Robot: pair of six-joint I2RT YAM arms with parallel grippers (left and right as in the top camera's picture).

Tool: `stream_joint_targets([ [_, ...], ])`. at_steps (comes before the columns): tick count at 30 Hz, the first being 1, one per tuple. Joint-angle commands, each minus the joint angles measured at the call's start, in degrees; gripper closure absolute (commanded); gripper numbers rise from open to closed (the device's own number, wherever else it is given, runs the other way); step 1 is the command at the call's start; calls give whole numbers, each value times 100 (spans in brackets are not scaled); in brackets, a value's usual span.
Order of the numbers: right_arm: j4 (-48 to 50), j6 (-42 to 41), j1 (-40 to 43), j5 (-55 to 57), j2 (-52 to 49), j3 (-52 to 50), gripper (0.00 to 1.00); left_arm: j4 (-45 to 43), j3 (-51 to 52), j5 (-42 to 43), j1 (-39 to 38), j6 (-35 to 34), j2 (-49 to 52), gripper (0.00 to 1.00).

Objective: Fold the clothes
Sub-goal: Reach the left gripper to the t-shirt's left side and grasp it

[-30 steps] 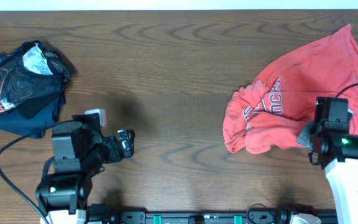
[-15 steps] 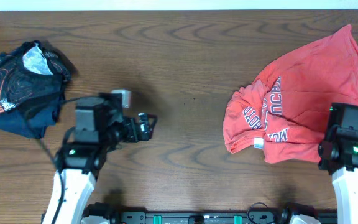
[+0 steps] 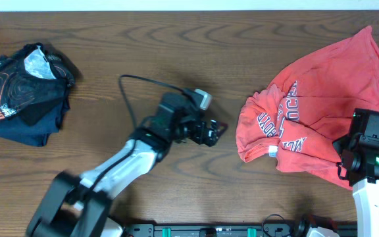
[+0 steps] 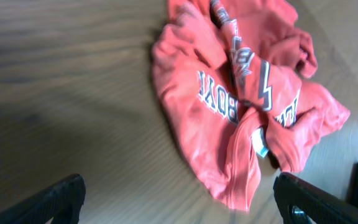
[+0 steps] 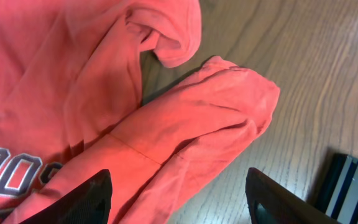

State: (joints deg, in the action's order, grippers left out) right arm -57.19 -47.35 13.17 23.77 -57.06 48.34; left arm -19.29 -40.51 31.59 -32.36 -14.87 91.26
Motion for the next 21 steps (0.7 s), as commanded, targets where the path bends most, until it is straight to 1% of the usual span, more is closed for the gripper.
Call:
stream_joint_targets([
  [1,-11,472,66,-136,-7,72,33,-660,-46,-9,-291,-72,614,2],
  [2,-26,485,66,-136,-7,72,33,-890,-57,-125,-369,-74,807,2],
  [4,-70,485,66,-136,-7,72,33,-1062,-149,-398,-485,-122,1130,2],
  [7,-94,485,63,-160,-7,72,33,-957,-442,-479,-584,-131,1541,2],
  [10,-90,485,63,-175,-7,72,33,-538,-916,-516,-612,-125,1915,2],
  [12,-90,485,63,-177,-7,72,33,-201,-1287,-538,-614,17,2140,2],
  [15,-87,527,66,-175,-7,72,33,291,-1829,-776,-614,87,2461,2],
  [19,-87,588,66,-175,-7,72,33,643,-2365,-855,-614,83,2918,2],
  [21,-87,588,63,-175,-7,72,33,662,-2503,-852,-616,79,3095,16],
])
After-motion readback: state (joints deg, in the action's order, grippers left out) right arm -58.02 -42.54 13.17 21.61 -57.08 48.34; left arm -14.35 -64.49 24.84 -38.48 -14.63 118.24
